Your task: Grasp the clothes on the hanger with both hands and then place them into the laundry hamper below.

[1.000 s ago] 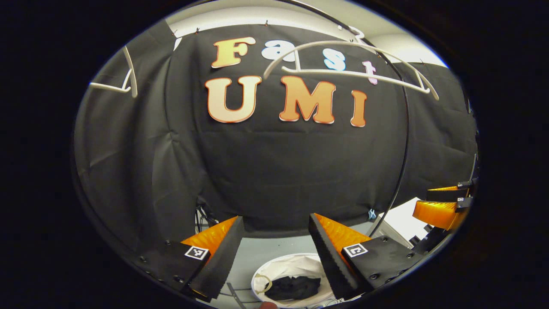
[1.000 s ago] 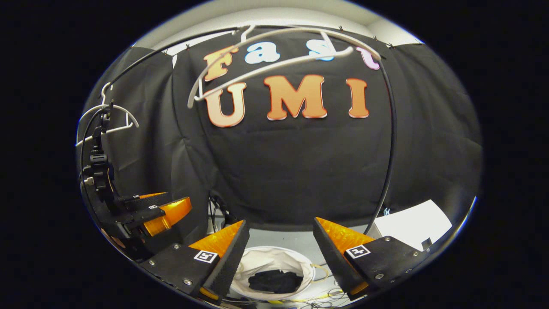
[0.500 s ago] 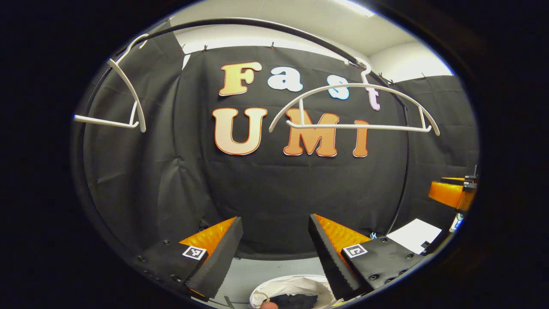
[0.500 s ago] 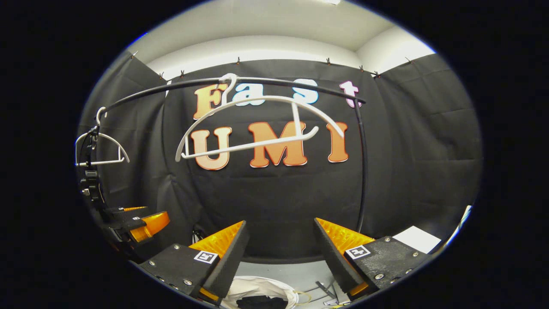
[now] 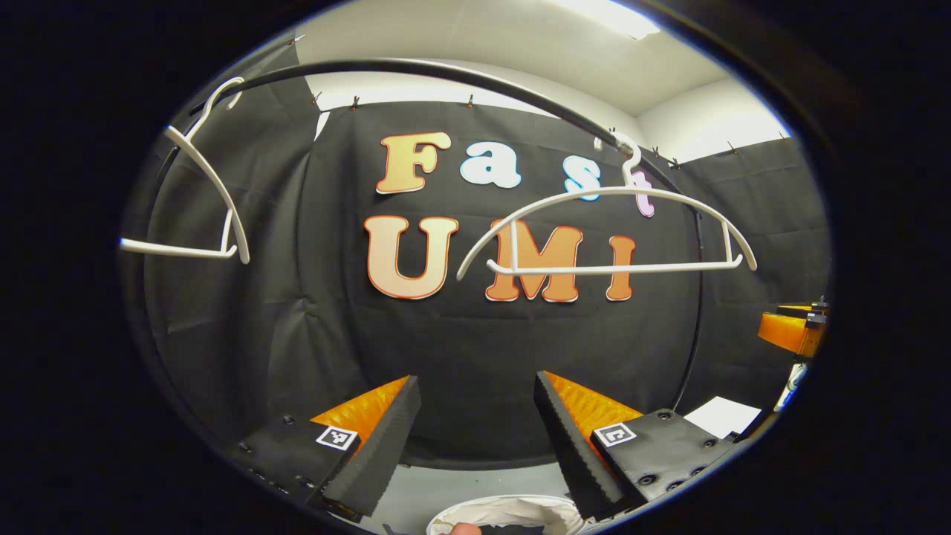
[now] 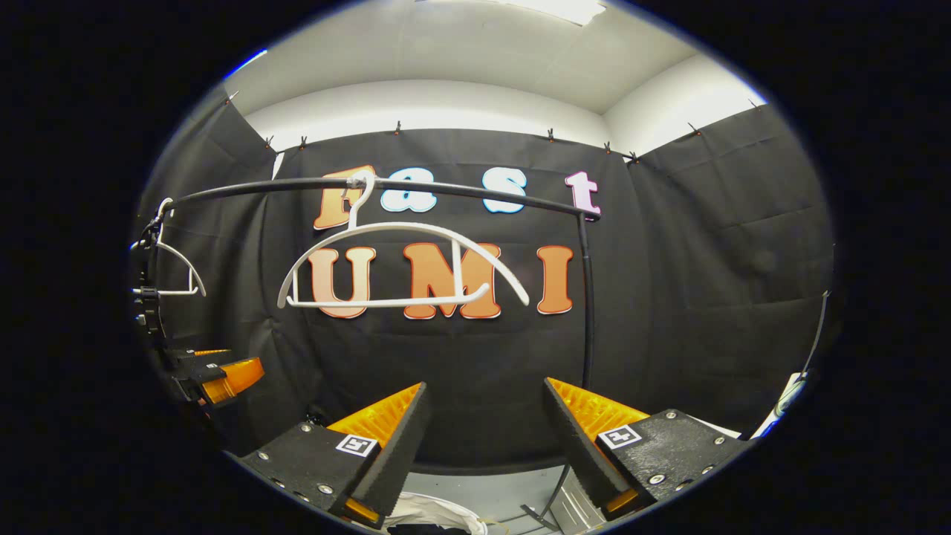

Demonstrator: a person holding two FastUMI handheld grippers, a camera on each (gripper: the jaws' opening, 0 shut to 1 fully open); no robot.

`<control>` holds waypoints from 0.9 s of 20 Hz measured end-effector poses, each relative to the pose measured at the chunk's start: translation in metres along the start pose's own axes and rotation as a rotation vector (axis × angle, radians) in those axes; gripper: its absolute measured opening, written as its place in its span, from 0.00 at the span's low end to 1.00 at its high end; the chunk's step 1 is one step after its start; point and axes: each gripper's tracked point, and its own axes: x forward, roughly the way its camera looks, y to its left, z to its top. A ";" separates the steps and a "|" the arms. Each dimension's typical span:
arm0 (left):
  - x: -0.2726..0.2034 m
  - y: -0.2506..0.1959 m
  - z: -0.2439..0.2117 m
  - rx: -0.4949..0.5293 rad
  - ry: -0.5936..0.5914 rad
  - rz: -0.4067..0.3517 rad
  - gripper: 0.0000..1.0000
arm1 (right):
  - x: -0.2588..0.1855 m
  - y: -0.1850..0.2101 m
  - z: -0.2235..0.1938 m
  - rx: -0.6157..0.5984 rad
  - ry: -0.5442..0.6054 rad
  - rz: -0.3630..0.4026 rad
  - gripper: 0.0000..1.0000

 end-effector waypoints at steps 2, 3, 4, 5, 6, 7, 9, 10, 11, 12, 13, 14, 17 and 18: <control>0.003 -0.003 0.009 -0.003 -0.028 -0.003 0.99 | -0.001 -0.006 0.009 -0.005 -0.023 -0.010 1.00; 0.003 -0.003 0.012 -0.005 -0.038 -0.004 0.99 | -0.002 -0.009 0.012 -0.009 -0.035 -0.015 1.00; 0.003 -0.003 0.015 -0.010 -0.043 -0.006 1.00 | -0.002 -0.013 0.016 -0.014 -0.043 -0.020 1.00; 0.004 -0.004 0.016 -0.019 -0.045 -0.009 1.00 | -0.003 -0.016 0.018 -0.019 -0.048 -0.024 1.00; 0.004 -0.003 0.017 -0.028 -0.045 -0.011 1.00 | -0.003 -0.018 0.019 -0.023 -0.054 -0.030 0.93; 0.004 -0.002 0.018 -0.036 -0.045 -0.011 1.00 | -0.004 -0.022 0.020 -0.028 -0.058 -0.036 0.93; 0.003 0.000 0.020 -0.044 -0.048 -0.009 1.00 | -0.005 -0.027 0.021 -0.033 -0.060 -0.049 0.93; 0.002 0.002 0.021 -0.044 -0.051 -0.004 0.97 | -0.005 -0.027 0.021 -0.033 -0.061 -0.052 0.93; 0.002 0.003 0.021 -0.042 -0.054 0.000 0.94 | -0.005 -0.028 0.020 -0.031 -0.059 -0.053 0.96; 0.001 0.003 0.023 -0.040 -0.057 0.000 0.94 | -0.006 -0.028 0.020 -0.028 -0.058 -0.053 0.93; 0.002 0.003 0.022 -0.037 -0.058 0.002 0.94 | -0.005 -0.028 0.019 -0.024 -0.056 -0.052 0.82; 0.003 0.004 0.022 -0.037 -0.059 0.002 0.94 | -0.005 -0.025 0.014 -0.020 -0.056 -0.051 0.82; -0.001 0.000 0.024 -0.037 -0.057 0.003 0.97 | -0.002 -0.025 0.011 -0.018 -0.051 -0.049 0.93; -0.002 0.001 0.023 -0.037 -0.055 0.003 0.94 | -0.001 -0.024 0.009 -0.018 -0.047 -0.047 0.85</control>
